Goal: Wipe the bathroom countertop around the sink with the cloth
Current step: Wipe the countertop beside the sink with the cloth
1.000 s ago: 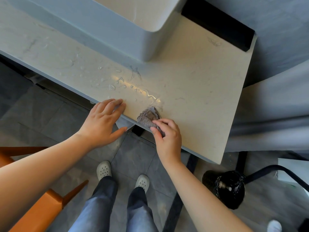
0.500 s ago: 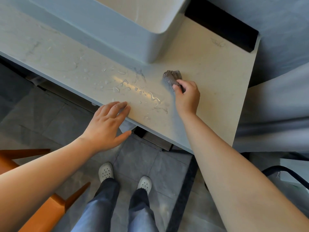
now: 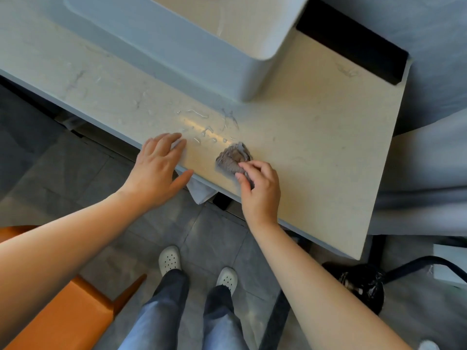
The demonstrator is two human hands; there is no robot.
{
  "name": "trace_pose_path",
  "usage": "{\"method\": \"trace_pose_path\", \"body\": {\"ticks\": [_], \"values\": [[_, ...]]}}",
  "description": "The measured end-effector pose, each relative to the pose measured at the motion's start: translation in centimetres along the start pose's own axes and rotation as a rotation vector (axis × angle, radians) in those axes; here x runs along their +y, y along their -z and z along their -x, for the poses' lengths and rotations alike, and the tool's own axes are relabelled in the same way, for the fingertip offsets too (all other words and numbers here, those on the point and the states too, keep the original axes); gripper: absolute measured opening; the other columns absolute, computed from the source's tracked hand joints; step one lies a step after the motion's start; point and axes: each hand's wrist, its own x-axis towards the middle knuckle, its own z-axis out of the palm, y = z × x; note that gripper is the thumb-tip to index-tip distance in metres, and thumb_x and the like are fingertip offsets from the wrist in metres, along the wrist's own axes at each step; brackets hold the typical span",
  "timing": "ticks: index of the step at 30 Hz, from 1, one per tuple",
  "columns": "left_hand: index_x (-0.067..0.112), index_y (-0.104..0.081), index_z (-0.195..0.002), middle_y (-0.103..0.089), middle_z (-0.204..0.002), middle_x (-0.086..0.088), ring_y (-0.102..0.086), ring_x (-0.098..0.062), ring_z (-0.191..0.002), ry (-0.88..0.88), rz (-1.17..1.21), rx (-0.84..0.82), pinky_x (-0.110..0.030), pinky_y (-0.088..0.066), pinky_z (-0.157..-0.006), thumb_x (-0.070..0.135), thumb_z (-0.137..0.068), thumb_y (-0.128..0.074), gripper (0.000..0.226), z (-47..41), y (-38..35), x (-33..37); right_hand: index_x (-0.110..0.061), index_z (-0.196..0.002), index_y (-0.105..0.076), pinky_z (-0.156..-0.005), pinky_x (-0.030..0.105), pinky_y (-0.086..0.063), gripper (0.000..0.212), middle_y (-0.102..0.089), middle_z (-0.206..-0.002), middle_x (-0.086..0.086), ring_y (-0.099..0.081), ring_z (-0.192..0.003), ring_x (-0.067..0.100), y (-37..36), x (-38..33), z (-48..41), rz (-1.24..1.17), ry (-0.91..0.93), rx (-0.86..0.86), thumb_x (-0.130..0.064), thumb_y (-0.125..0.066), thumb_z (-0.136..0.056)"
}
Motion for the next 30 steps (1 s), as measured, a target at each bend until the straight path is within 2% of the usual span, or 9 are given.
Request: {"method": "trace_pose_path", "body": {"ticks": [6, 9, 11, 13, 18, 20, 24, 30], "values": [[0.003, -0.038, -0.141, -0.037, -0.145, -0.017, -0.029, -0.036, -0.134, 0.041, -0.051, -0.022, -0.049, -0.028, -0.11, 0.056, -0.087, -0.031, 0.076, -0.2, 0.8, -3.1, -0.014, -0.105, -0.071, -0.081, 0.03, -0.052, 0.022, -0.061, -0.102, -0.005, -0.056, -0.096, 0.013, 0.8, -2.4, 2.6, -0.154, -0.034, -0.186, -0.015, -0.068, -0.084], [0.003, -0.036, -0.142, -0.036, -0.145, -0.016, -0.028, -0.035, -0.135, 0.013, -0.093, -0.052, -0.047, -0.027, -0.112, 0.058, -0.088, -0.029, 0.078, 0.1, 0.5, -4.0, -0.013, -0.106, -0.07, -0.083, 0.022, -0.051, 0.022, -0.06, -0.101, -0.004, -0.058, -0.094, 0.01, 2.2, -3.0, 1.2, -0.196, -0.101, -0.081, -0.015, -0.068, -0.084], [0.004, -0.036, -0.142, -0.035, -0.147, -0.015, -0.027, -0.034, -0.136, 0.012, -0.102, -0.049, -0.046, -0.026, -0.112, 0.06, -0.087, -0.03, 0.079, 0.2, 0.3, -4.2, -0.011, -0.106, -0.07, -0.081, 0.01, -0.045, 0.023, -0.059, -0.101, -0.003, -0.057, -0.091, 0.01, 2.9, -2.9, -1.4, -0.187, -0.124, 0.041, -0.013, -0.068, -0.083], [0.004, -0.035, -0.143, -0.033, -0.148, -0.015, -0.025, -0.034, -0.137, 0.022, -0.097, -0.042, -0.046, -0.024, -0.113, 0.061, -0.087, -0.032, 0.08, 0.2, 0.1, -4.1, -0.009, -0.107, -0.07, -0.077, 0.006, -0.039, 0.024, -0.058, -0.099, -0.002, -0.057, -0.09, 0.012, 3.0, -2.2, -4.8, -0.155, -0.133, 0.124, -0.013, -0.068, -0.083], [0.005, -0.035, -0.143, -0.033, -0.149, -0.013, -0.025, -0.033, -0.138, 0.011, -0.095, -0.034, -0.046, -0.024, -0.114, 0.062, -0.086, -0.035, 0.081, 0.2, -0.2, -4.3, -0.007, -0.109, -0.069, -0.076, 0.013, -0.034, 0.026, -0.062, -0.107, 0.009, -0.059, -0.097, 0.023, 1.1, 0.4, -10.2, -0.033, -0.191, 0.155, -0.014, -0.065, -0.085], [0.006, -0.035, -0.143, -0.033, -0.149, -0.013, -0.025, -0.032, -0.138, 0.005, -0.091, -0.032, -0.046, -0.025, -0.113, 0.062, -0.086, -0.034, 0.081, 0.2, -0.1, -4.5, -0.009, -0.109, -0.069, -0.079, 0.017, -0.037, 0.026, -0.062, -0.108, 0.008, -0.059, -0.098, 0.024, -0.2, 0.7, -10.4, -0.003, -0.195, 0.128, -0.015, -0.065, -0.084], [0.007, -0.037, -0.142, -0.035, -0.148, -0.012, -0.028, -0.033, -0.136, -0.017, -0.082, -0.039, -0.048, -0.029, -0.111, 0.061, -0.086, -0.035, 0.079, 0.1, 0.1, -4.9, -0.014, -0.107, -0.07, -0.083, 0.03, -0.045, 0.024, -0.062, -0.108, 0.004, -0.055, -0.099, 0.023, -2.5, -0.4, -8.7, 0.029, -0.163, 0.145, -0.016, -0.065, -0.084], [0.01, -0.036, -0.143, -0.034, -0.149, -0.009, -0.028, -0.03, -0.137, -0.055, -0.08, -0.067, -0.048, -0.03, -0.11, 0.06, -0.086, -0.035, 0.076, 0.0, 0.4, -5.6, -0.015, -0.108, -0.07, -0.081, 0.029, -0.046, 0.024, -0.061, -0.108, 0.0, -0.053, -0.099, 0.017, -4.0, -3.5, -3.4, 0.019, -0.064, 0.048, -0.017, -0.066, -0.085]]}}
